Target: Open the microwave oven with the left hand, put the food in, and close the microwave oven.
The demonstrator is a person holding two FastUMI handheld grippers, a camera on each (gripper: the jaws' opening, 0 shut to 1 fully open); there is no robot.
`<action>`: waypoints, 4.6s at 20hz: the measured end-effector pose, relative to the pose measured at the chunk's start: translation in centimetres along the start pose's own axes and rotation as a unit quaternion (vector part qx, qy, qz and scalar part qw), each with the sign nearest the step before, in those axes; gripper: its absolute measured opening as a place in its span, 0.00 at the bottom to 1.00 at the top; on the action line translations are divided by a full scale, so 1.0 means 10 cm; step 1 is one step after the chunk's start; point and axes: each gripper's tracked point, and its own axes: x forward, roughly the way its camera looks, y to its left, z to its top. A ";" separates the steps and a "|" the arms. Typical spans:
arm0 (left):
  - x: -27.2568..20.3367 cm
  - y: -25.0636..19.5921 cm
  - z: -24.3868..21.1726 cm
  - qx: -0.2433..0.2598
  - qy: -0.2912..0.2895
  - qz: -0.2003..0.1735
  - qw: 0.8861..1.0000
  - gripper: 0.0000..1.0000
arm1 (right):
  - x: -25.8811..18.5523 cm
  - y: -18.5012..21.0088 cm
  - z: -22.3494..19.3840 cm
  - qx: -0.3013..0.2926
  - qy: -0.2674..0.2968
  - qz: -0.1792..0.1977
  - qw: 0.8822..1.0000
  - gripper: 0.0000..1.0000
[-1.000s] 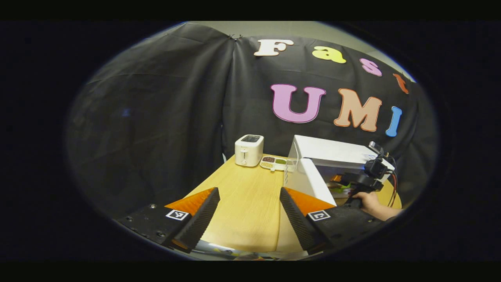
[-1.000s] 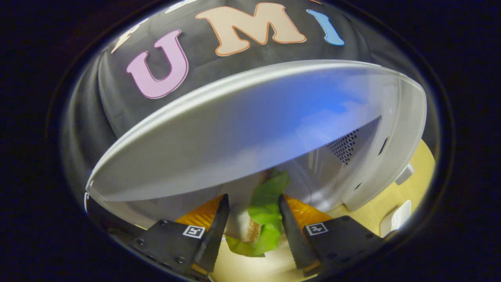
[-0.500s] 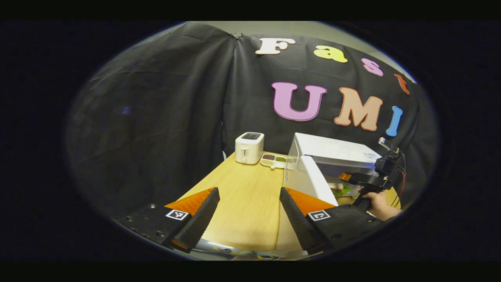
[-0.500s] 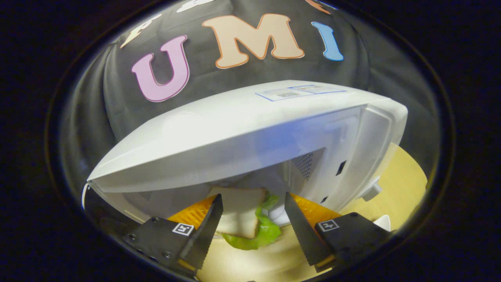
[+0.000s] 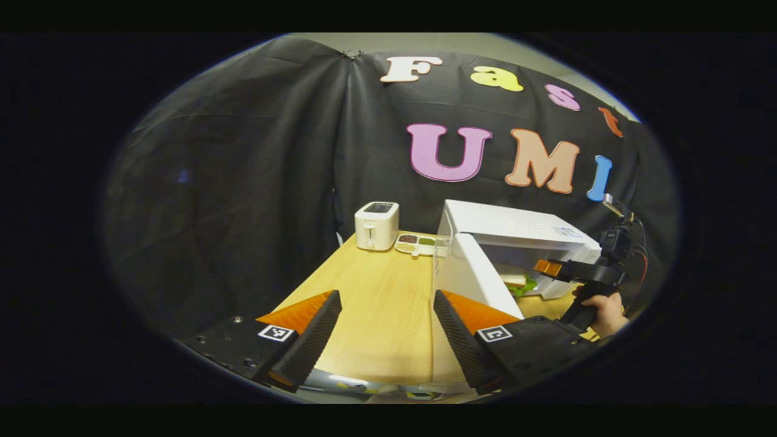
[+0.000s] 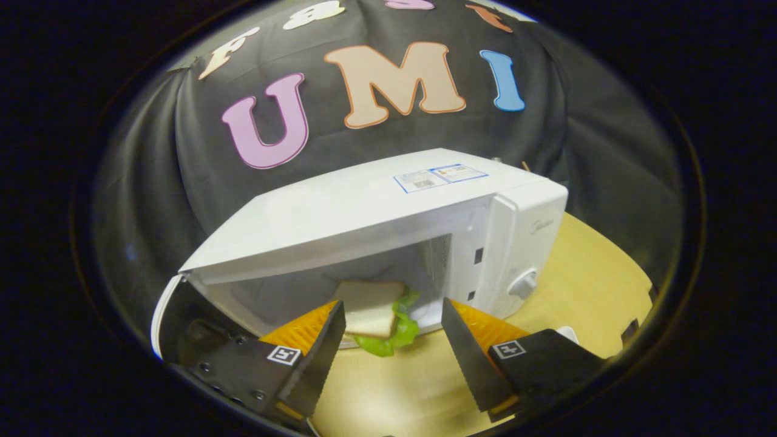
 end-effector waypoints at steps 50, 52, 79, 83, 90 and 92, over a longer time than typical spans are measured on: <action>0.11 -1.85 -0.51 0.064 0.054 -0.056 0.995 0.00 | -1.26 -2.40 0.37 -0.034 -0.025 -0.067 0.997 0.98; 0.16 -1.96 -0.52 0.056 0.053 -0.049 0.996 0.01 | -1.20 -2.47 0.40 -0.029 -0.024 -0.059 0.998 0.89; 1.07 -3.33 -0.39 0.076 0.046 -0.110 0.990 0.00 | -1.05 -2.98 0.81 -0.014 -0.062 -0.031 0.998 0.98; 1.21 -3.42 -0.32 0.071 0.040 -0.112 0.990 0.01 | -1.05 -2.96 0.82 -0.011 -0.060 -0.020 0.998 0.98; 1.42 -3.46 -0.34 0.069 0.037 -0.107 0.991 0.01 | -1.04 -3.00 0.90 -0.016 -0.072 -0.024 0.997 0.89; 1.46 -3.46 -0.33 0.068 0.038 -0.107 0.991 0.01 | -1.03 -3.01 0.90 -0.014 -0.071 -0.026 0.997 0.89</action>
